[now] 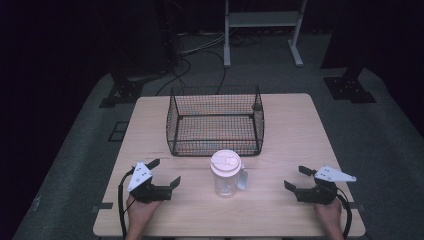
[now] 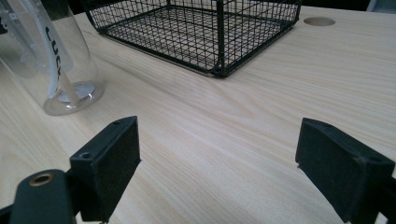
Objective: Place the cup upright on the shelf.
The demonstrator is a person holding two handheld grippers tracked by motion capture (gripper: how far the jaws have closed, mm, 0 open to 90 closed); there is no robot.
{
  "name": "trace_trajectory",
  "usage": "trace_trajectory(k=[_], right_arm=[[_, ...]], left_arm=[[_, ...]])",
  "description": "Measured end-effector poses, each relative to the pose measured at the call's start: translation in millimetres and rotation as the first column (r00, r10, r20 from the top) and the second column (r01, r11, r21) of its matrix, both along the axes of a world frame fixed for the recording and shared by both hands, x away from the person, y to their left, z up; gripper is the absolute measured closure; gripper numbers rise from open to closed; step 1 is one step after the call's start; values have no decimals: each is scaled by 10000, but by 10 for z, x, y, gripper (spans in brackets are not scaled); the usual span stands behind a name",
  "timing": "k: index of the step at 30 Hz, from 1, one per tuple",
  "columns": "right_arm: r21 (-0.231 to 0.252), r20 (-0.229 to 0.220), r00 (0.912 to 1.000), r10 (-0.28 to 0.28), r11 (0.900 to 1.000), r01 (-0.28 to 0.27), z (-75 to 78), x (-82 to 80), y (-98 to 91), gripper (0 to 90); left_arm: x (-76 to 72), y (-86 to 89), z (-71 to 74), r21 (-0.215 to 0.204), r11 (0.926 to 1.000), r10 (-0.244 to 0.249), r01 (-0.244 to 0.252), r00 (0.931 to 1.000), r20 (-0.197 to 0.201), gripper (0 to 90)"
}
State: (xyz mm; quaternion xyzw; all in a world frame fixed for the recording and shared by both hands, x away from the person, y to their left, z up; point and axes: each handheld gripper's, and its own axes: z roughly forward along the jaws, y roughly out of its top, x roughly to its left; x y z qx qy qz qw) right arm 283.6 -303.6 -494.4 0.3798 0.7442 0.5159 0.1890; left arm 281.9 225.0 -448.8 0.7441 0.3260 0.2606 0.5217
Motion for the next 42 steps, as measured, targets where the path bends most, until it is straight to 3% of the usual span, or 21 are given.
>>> trace_trajectory(k=[12, 20, 27, 33, 39, 42], right_arm=[[152, 41, 10000, 6, 9999, -7, 3, -3, -13, 129], [161, 52, 10000, 25, 9999, -26, 3, -2, -14, 128], [202, 100, 9999, 72, 9998, -74, 5, -5, -18, 128], [248, 117, 9999, 89, 9996, -92, 5, -6, -24, 129], [247, 116, 9999, 95, 9996, -98, 5, -5, -23, 128], [274, 119, 9998, 131, 9995, -134, 6, -9, -23, 128]], left_arm=[[37, -144, 59, 204, 9977, -646, 648, 9979, -92, 18], [29, -251, 171, 131, 9890, -1471, 1473, 9890, -146, 18], [42, -313, 269, 90, 9727, -2311, 2318, 9719, -447, 18], [43, -352, 317, 96, 9617, -2729, 2740, 9600, -633, 18], [54, -389, 401, 38, 9455, -3241, 3255, 9423, -836, 18], [62, -421, 435, -4, 9326, -3596, 3610, 9287, -905, 18]])
